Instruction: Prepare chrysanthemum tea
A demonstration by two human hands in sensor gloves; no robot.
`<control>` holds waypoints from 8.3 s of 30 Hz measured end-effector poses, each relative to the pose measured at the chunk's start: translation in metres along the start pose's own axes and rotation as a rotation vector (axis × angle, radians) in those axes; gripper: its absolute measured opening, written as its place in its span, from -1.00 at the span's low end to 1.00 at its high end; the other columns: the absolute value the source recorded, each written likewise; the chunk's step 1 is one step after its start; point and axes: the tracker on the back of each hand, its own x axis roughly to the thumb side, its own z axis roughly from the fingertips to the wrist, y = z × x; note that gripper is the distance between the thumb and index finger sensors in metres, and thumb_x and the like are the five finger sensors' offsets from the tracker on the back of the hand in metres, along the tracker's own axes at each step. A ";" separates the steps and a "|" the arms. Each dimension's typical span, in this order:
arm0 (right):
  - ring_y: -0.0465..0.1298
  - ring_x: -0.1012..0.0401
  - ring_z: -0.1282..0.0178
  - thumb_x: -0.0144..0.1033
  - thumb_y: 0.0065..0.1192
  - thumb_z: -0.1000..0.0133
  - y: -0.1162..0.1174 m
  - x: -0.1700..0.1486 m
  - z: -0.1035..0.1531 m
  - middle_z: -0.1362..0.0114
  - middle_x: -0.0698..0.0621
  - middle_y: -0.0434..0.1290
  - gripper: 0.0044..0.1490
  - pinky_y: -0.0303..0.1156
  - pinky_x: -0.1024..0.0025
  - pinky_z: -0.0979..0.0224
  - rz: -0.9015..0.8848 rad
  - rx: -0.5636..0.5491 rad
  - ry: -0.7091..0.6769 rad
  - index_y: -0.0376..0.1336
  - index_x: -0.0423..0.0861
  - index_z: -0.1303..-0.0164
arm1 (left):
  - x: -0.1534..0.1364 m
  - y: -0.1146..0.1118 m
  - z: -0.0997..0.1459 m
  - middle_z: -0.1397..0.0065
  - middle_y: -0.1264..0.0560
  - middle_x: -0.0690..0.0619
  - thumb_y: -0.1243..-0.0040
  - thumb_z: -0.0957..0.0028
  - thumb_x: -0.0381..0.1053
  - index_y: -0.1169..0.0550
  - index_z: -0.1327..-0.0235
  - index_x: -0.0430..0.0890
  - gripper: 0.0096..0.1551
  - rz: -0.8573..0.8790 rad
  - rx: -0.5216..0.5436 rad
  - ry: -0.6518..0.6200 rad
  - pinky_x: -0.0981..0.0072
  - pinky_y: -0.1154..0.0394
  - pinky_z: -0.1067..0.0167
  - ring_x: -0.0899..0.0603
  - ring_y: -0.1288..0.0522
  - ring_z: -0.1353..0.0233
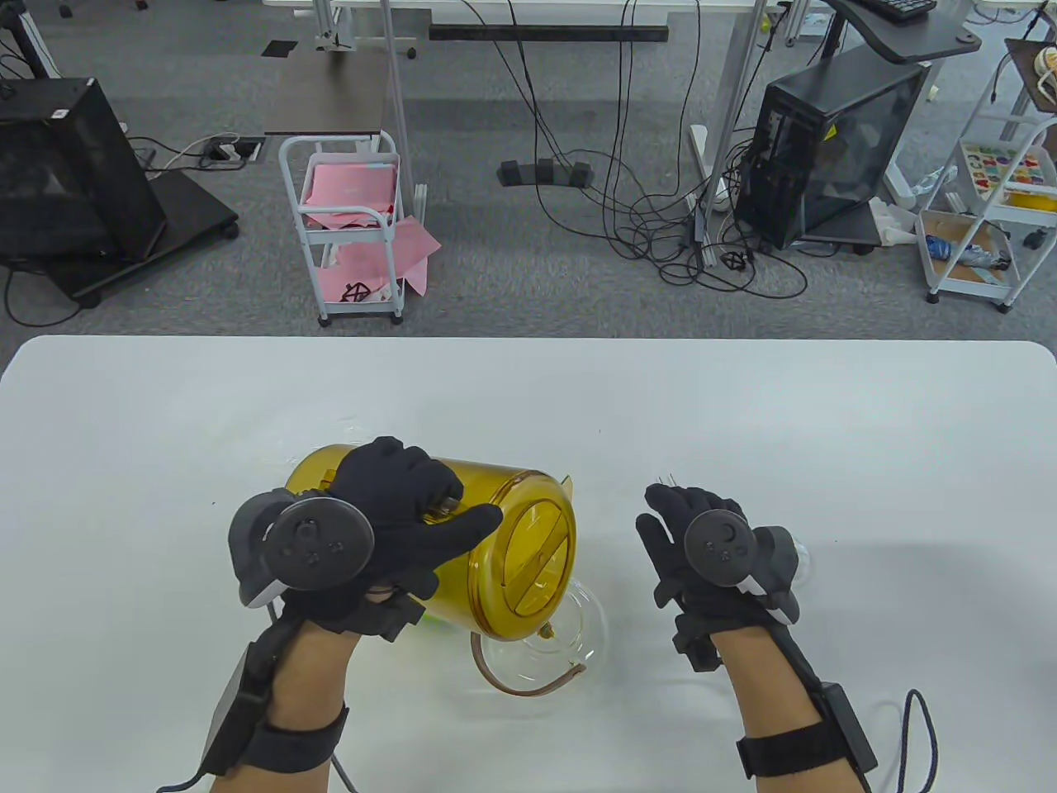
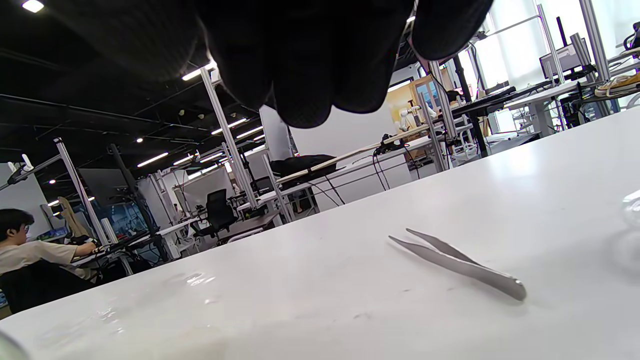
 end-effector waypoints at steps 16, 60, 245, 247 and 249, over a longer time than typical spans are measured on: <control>0.38 -0.11 -0.63 0.16 0.08 -0.25 0.001 -0.001 0.000 -0.57 -0.01 0.38 -0.30 0.14 -0.32 -0.57 0.001 0.018 0.005 0.28 0.06 -0.55 | 0.013 -0.025 -0.006 0.28 -0.72 -0.02 -0.41 0.02 0.55 -0.77 0.34 -0.01 -0.40 -0.064 -0.164 -0.065 -0.40 -0.32 -0.41 -0.25 -0.61 0.10; 0.38 -0.11 -0.63 0.15 0.08 -0.26 0.006 -0.001 -0.002 -0.57 -0.02 0.38 -0.34 0.14 -0.32 -0.56 0.011 0.030 0.008 0.32 0.09 -0.51 | 0.039 -0.043 -0.006 0.27 -0.73 -0.02 -0.42 0.03 0.54 -0.77 0.35 -0.01 -0.41 -0.176 -0.219 -0.131 -0.40 -0.31 -0.42 -0.25 -0.61 0.09; 0.39 -0.12 -0.62 0.15 0.10 -0.25 0.007 -0.003 -0.001 -0.55 -0.02 0.40 -0.34 0.14 -0.33 -0.55 0.016 0.058 0.010 0.34 0.09 -0.50 | 0.058 -0.044 -0.003 0.25 -0.73 -0.03 -0.41 -0.01 0.51 -0.77 0.33 -0.01 -0.44 -0.254 -0.234 -0.153 -0.43 -0.23 -0.46 -0.26 -0.61 0.06; 0.39 -0.12 -0.62 0.15 0.10 -0.25 0.007 -0.003 -0.001 -0.55 -0.02 0.40 -0.34 0.14 -0.33 -0.55 0.016 0.059 0.010 0.34 0.09 -0.50 | 0.058 -0.044 -0.003 0.25 -0.73 -0.03 -0.41 -0.01 0.51 -0.77 0.33 -0.01 -0.44 -0.253 -0.234 -0.152 -0.43 -0.23 -0.46 -0.26 -0.61 0.06; 0.39 -0.13 -0.62 0.15 0.10 -0.25 0.007 -0.003 -0.001 -0.55 -0.02 0.40 -0.34 0.15 -0.33 -0.55 0.017 0.059 0.009 0.34 0.09 -0.50 | 0.058 -0.044 -0.003 0.25 -0.73 -0.03 -0.41 -0.01 0.51 -0.77 0.33 -0.01 -0.44 -0.252 -0.234 -0.152 -0.43 -0.23 -0.46 -0.26 -0.61 0.06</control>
